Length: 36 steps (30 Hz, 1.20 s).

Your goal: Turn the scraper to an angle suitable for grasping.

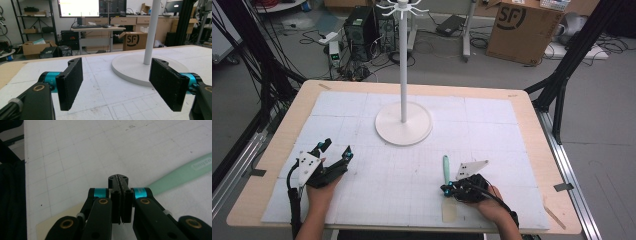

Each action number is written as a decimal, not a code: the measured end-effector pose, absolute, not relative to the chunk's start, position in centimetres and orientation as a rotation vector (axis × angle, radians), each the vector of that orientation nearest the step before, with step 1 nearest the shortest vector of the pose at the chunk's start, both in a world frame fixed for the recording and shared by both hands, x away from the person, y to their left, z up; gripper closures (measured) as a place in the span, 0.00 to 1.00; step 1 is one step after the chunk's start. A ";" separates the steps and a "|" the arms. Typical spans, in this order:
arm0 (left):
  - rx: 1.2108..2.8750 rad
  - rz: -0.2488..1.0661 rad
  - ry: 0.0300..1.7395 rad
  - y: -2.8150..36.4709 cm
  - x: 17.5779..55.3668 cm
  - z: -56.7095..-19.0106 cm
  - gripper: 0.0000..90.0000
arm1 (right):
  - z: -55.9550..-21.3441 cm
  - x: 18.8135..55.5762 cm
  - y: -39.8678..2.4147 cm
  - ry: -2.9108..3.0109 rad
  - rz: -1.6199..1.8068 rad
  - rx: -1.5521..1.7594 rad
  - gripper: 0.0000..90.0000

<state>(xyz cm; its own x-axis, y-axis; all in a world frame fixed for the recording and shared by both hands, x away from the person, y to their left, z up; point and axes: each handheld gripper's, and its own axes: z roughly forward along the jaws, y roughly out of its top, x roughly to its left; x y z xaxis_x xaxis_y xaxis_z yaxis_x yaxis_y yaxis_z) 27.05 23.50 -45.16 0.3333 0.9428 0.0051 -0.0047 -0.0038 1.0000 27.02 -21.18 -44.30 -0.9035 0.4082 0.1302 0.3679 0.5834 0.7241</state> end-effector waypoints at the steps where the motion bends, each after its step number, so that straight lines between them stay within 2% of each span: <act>1: 1.352 0.960 0.950 23.5 27.1 -45.2 0.31 | -44.3 27.1 -21.3 2.753 1.234 0.677 1.00; 11: 1.351 0.959 0.951 23.5 27.1 -45.2 0.31 | -43.8 27.2 -22.4 2.721 1.200 0.714 1.00; 24: 1.352 0.960 0.951 23.5 27.1 -45.2 0.31 | -43.8 29.3 -24.3 2.336 1.270 1.093 1.00; 36: 1.352 0.960 0.952 23.4 27.1 -45.2 0.31 | -44.5 30.8 -23.4 2.345 1.186 1.154 1.00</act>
